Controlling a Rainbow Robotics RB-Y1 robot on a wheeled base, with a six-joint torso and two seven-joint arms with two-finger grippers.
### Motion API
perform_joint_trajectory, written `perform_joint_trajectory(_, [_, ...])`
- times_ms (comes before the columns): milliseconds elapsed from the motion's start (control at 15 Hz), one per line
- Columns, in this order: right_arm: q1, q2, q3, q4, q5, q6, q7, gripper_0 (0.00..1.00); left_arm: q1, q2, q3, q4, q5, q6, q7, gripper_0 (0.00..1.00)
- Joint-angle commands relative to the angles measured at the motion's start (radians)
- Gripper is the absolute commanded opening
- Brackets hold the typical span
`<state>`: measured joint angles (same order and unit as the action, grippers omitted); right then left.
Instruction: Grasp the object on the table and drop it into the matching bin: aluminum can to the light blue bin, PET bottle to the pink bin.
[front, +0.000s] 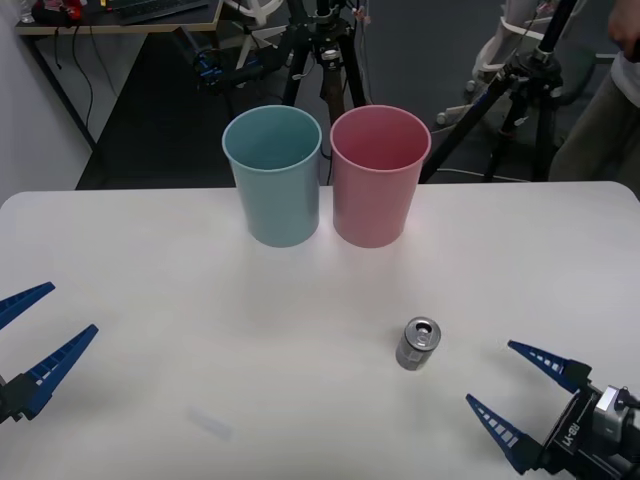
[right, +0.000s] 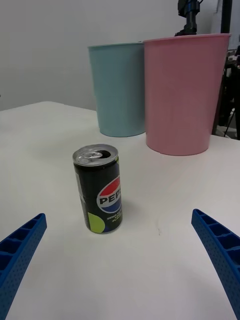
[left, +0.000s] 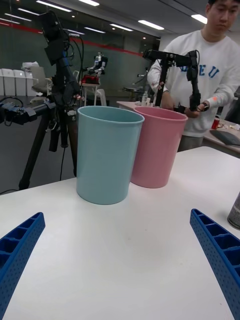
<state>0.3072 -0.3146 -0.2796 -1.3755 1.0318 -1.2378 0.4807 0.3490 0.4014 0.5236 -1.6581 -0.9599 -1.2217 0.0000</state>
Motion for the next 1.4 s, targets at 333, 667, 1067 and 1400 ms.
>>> perform_joint_trajectory(333, [-0.056,0.040,0.094,0.000,0.048,0.104,0.010,1.00,0.000,0.000,0.000,0.000,0.000,0.000,0.000,1.00])
perform_joint_trajectory(667, [-0.082,0.042,0.161,0.001,0.050,0.178,0.029,1.00,0.000,0.000,0.000,0.000,0.000,0.000,0.000,1.00])
perform_joint_trajectory(1067, [-0.114,0.042,0.235,0.001,0.039,0.264,0.039,1.00,0.000,0.000,0.000,0.000,0.000,0.000,0.000,1.00])
perform_joint_trajectory(1400, [-0.143,0.042,0.286,0.001,0.033,0.331,0.039,1.00,0.000,0.000,0.000,0.000,0.000,0.000,0.000,1.00])
